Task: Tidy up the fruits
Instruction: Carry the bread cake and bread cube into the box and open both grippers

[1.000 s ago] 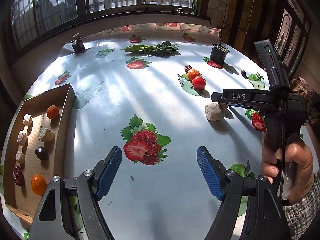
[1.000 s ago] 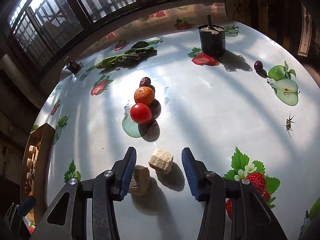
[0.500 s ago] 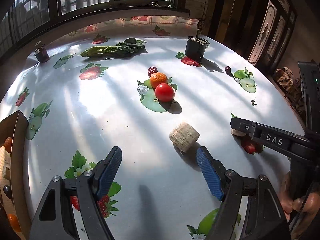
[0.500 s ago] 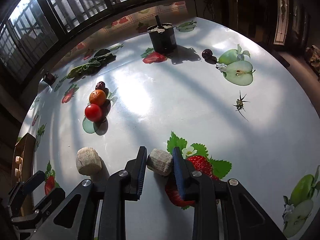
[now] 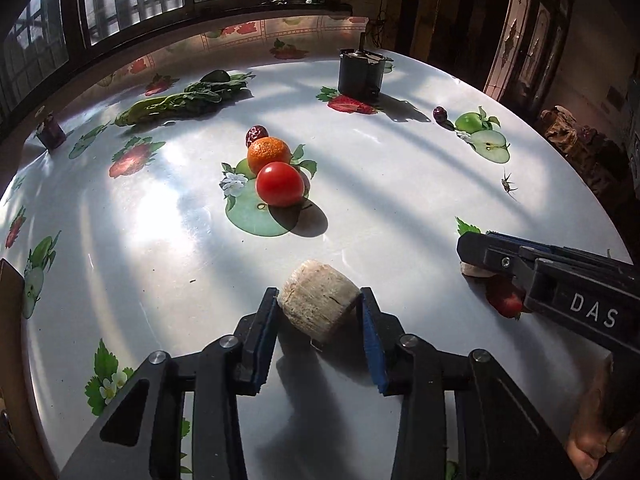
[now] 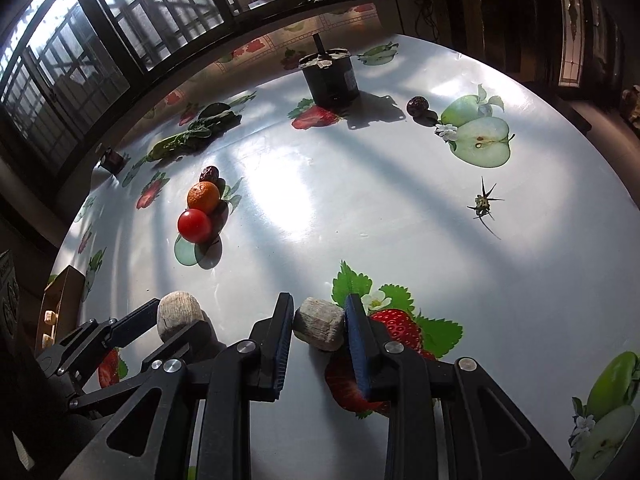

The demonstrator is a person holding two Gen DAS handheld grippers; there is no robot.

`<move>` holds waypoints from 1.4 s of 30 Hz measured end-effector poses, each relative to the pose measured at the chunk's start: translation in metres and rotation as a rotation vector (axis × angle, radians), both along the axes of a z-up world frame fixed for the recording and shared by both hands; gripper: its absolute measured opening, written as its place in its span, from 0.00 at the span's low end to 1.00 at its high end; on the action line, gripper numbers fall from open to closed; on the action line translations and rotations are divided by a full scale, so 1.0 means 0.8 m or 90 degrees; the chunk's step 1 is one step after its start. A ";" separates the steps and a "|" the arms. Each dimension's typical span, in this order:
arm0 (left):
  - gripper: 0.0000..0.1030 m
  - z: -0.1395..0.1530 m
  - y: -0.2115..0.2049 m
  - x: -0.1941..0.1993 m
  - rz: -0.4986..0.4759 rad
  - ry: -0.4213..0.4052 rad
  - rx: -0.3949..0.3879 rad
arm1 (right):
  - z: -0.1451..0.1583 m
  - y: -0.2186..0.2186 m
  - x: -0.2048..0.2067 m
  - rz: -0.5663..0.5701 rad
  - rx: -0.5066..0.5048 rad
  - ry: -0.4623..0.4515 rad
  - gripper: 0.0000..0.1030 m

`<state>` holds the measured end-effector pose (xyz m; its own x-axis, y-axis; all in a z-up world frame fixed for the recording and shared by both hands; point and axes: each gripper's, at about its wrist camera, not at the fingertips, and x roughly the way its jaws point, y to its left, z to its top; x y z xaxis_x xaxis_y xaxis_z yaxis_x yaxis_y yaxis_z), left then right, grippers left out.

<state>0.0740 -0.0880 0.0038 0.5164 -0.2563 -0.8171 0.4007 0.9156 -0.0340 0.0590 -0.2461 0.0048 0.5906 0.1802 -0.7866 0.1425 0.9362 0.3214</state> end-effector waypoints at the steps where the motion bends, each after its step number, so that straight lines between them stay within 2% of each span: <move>1: 0.36 0.002 0.003 -0.002 0.004 0.001 -0.005 | 0.000 -0.002 -0.001 -0.001 0.011 -0.002 0.27; 7: 0.36 0.037 0.050 -0.036 0.046 -0.011 -0.059 | 0.005 -0.005 -0.004 0.014 0.070 -0.032 0.27; 12: 0.36 0.072 0.129 -0.086 0.107 -0.026 -0.103 | 0.008 0.008 -0.009 0.032 0.083 -0.054 0.27; 14: 0.37 0.081 0.171 -0.106 0.150 -0.039 -0.107 | 0.007 0.017 -0.010 0.037 0.073 -0.056 0.27; 17: 0.37 0.089 0.258 -0.138 0.257 -0.047 -0.120 | 0.002 0.031 -0.013 0.038 0.051 -0.053 0.27; 22: 0.37 0.077 0.394 -0.179 0.423 -0.038 -0.110 | 0.014 0.067 -0.026 0.062 -0.007 -0.073 0.27; 25: 0.37 0.064 0.446 -0.193 0.483 -0.025 -0.111 | 0.027 0.097 -0.042 0.091 0.004 -0.080 0.27; 30: 0.37 0.054 0.476 -0.197 0.514 -0.022 -0.093 | 0.065 0.190 -0.068 0.205 0.030 -0.098 0.27; 34: 0.37 0.041 0.486 -0.196 0.525 -0.004 -0.079 | 0.089 0.294 -0.091 0.332 0.037 -0.110 0.28; 38: 0.37 0.033 0.496 -0.192 0.540 0.004 -0.062 | 0.086 0.385 -0.105 0.436 0.050 -0.088 0.28; 42: 0.37 0.027 0.508 -0.186 0.548 0.016 -0.075 | 0.064 0.455 -0.115 0.503 0.038 -0.056 0.28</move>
